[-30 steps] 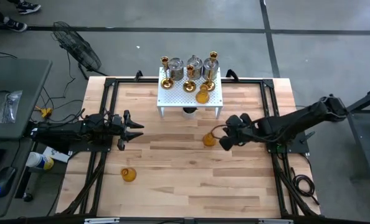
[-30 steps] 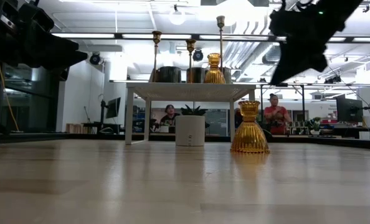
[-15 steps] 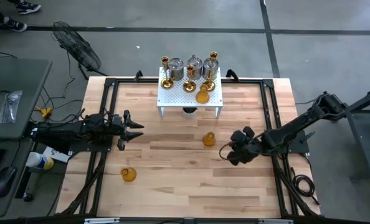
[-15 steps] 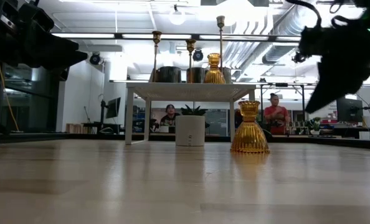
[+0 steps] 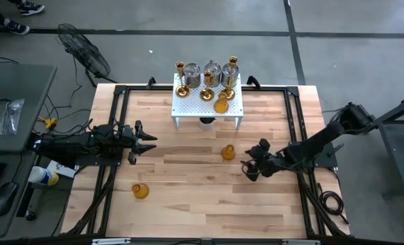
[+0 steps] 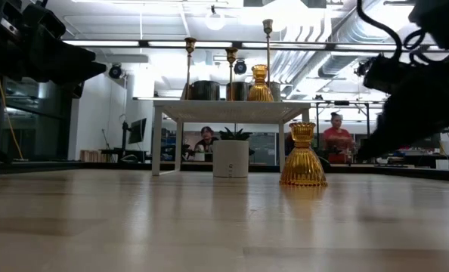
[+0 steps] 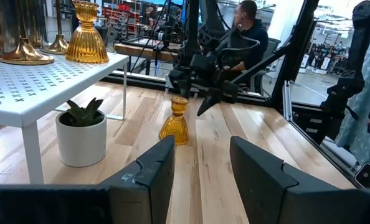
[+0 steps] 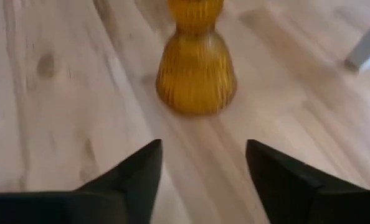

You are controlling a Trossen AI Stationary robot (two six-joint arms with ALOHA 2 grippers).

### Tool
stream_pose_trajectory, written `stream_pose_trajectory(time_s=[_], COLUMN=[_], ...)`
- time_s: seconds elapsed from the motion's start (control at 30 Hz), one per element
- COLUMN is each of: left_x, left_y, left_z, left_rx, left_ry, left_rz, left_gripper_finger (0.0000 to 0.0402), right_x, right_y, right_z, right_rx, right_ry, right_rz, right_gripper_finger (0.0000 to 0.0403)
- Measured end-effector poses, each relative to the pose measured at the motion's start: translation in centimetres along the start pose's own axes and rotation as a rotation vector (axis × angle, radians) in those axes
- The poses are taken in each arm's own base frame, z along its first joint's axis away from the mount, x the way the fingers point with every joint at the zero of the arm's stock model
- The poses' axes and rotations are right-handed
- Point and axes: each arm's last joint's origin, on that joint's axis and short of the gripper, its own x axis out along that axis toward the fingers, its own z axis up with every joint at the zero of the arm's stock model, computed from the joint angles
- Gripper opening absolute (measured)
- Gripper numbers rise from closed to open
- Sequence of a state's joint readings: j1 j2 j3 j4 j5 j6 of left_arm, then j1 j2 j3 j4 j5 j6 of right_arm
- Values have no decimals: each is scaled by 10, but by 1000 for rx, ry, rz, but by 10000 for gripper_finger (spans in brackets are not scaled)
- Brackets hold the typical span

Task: Pick & Place candle stick holders
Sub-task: Put the middle right gold candle holder on the shelf

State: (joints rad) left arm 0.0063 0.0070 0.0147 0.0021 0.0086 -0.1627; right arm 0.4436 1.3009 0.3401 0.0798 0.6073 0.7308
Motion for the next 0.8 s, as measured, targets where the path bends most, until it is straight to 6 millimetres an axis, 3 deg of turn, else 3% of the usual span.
stream_pose_trajectory(time_s=[0.17, 0.33, 0.8], left_x=[0, 0, 0], left_y=[0, 0, 0], left_z=[0, 0, 0], left_rx=[0, 0, 0], left_ry=[0, 0, 0], left_rz=[0, 0, 0], left_gripper_finger=[152, 152, 152], right_x=[17, 36, 61], right_y=[3, 7, 15], right_z=[3, 4, 3], right_rx=[7, 20, 20], right_ry=[-93, -161, -339], right_rz=[-1, 15, 39], right_gripper_finger=[295, 330, 339])
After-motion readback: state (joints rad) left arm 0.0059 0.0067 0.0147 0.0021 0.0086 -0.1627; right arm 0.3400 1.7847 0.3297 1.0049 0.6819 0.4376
